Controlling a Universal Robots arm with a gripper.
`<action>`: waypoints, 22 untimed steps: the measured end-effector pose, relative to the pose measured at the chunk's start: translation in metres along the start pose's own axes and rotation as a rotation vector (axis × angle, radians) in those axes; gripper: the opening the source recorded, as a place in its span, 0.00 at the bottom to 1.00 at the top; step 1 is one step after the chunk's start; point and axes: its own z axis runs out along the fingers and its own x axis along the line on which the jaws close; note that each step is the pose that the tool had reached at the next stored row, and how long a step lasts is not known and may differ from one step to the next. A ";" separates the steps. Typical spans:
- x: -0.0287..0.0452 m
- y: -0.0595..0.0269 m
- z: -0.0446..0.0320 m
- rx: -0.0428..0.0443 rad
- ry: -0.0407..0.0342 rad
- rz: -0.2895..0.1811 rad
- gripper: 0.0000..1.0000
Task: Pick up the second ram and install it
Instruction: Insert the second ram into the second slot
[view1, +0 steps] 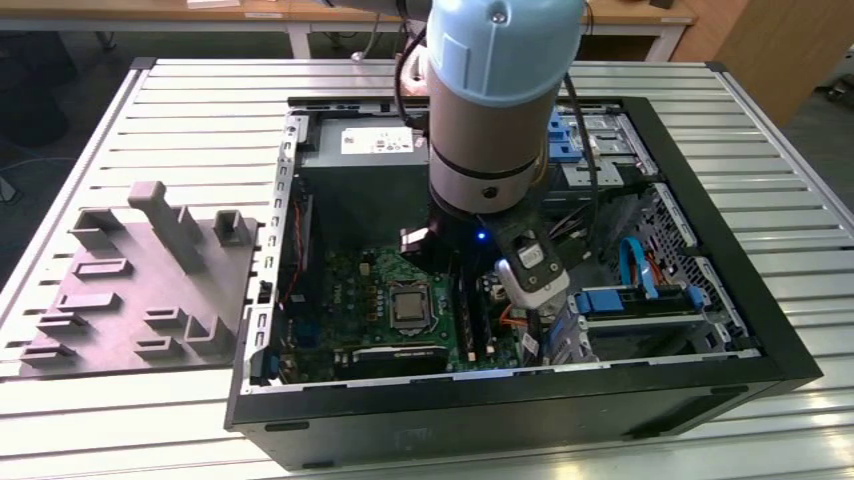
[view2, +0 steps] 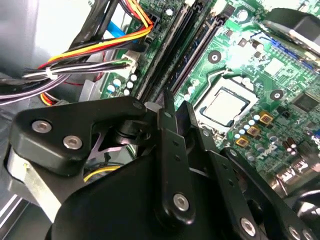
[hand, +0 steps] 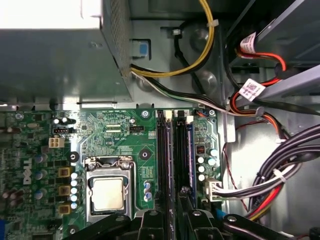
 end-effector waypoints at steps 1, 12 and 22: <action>-0.0001 0.0002 -0.0019 0.0005 0.0001 0.000 0.25; -0.0002 0.0005 -0.0044 0.0009 0.0000 0.000 0.24; -0.0055 0.0007 -0.0042 0.0010 0.0001 0.000 0.10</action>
